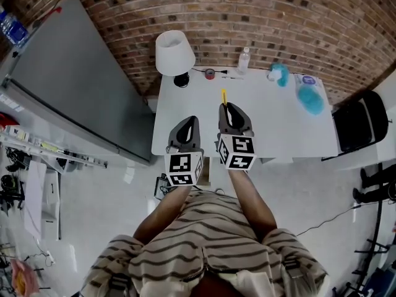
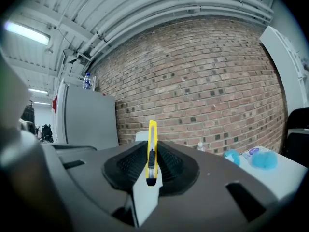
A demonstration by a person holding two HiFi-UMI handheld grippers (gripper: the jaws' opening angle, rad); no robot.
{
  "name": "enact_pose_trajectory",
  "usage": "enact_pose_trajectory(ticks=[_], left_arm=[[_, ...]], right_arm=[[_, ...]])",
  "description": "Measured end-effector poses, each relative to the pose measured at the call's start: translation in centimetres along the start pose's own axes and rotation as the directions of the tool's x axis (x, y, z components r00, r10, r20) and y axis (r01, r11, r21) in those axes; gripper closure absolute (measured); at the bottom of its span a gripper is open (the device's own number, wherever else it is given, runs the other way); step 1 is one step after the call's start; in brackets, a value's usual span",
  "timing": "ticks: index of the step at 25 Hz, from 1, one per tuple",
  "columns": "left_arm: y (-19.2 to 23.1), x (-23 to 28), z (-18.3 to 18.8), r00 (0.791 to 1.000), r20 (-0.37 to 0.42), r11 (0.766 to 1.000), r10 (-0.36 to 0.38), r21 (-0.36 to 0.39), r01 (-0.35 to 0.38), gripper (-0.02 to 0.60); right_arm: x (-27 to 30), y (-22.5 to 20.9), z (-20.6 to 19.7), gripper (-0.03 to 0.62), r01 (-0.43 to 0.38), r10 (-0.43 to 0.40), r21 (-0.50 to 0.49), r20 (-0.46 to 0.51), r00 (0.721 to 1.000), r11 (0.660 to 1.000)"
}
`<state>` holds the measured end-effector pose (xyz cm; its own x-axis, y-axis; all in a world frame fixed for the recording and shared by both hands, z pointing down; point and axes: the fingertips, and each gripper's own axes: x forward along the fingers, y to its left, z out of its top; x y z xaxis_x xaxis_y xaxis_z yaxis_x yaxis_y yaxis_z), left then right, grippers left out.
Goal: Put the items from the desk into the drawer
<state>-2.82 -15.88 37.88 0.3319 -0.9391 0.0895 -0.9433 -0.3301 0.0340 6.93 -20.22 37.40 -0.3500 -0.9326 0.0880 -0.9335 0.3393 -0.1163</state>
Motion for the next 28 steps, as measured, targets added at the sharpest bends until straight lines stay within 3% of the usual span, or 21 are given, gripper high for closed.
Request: enact_pose_trajectory(ticks=[15,28], left_arm=[[0.4,-0.1,3.7,0.996,0.086,1.000,-0.001,0.026,-0.001,0.574],[-0.5,0.1,4.7,0.994,0.100,0.999,-0.038,0.039,0.034,0.574]], right_arm=[[-2.5,1.8,2.3,0.526,-0.012,0.014,-0.040,0.054,0.998,0.999],[-3.1,2.3,2.8,0.527,-0.013,0.014,-0.022,0.063,0.998,1.000]])
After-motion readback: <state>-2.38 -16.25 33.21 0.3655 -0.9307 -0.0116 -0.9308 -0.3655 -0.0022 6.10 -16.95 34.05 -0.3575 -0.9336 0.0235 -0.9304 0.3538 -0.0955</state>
